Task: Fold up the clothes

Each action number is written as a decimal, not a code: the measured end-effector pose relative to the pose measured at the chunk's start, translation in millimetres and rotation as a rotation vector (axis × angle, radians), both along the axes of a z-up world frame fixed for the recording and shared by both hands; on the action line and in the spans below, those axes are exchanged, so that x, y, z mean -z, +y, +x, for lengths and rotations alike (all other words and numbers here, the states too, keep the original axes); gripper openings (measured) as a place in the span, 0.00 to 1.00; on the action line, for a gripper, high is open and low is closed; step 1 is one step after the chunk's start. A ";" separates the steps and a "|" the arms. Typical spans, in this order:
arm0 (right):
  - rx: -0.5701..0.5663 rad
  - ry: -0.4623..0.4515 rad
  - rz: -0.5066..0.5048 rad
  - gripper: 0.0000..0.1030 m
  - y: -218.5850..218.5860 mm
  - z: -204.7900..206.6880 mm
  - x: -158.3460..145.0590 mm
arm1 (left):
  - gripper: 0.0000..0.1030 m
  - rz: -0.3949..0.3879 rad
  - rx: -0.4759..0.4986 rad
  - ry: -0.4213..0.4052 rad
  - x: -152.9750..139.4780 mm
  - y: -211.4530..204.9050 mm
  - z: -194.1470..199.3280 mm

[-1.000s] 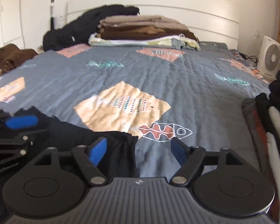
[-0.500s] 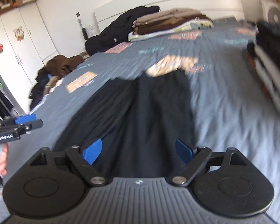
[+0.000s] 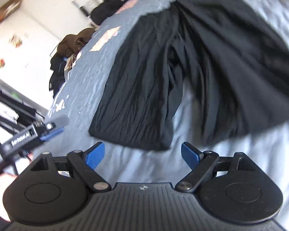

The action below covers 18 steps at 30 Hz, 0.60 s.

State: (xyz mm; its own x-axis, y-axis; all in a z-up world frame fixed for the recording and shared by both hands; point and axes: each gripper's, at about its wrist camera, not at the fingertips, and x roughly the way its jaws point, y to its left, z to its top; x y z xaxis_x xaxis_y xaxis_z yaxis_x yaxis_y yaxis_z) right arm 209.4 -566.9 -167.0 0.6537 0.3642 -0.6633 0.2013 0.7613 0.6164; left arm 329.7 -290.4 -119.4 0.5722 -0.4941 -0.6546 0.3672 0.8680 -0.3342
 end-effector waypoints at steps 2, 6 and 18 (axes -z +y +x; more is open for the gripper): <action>0.044 0.026 0.029 0.84 3.7 -1.0 8.7 | 0.61 -0.040 0.000 0.031 10.1 5.4 2.0; 0.104 0.053 0.043 0.84 11.5 -0.3 22.0 | 0.58 -0.100 -0.010 0.123 34.0 10.9 9.9; 0.211 0.033 -0.003 0.84 13.4 10.6 35.7 | 0.58 -0.169 -0.015 0.174 75.5 7.1 26.7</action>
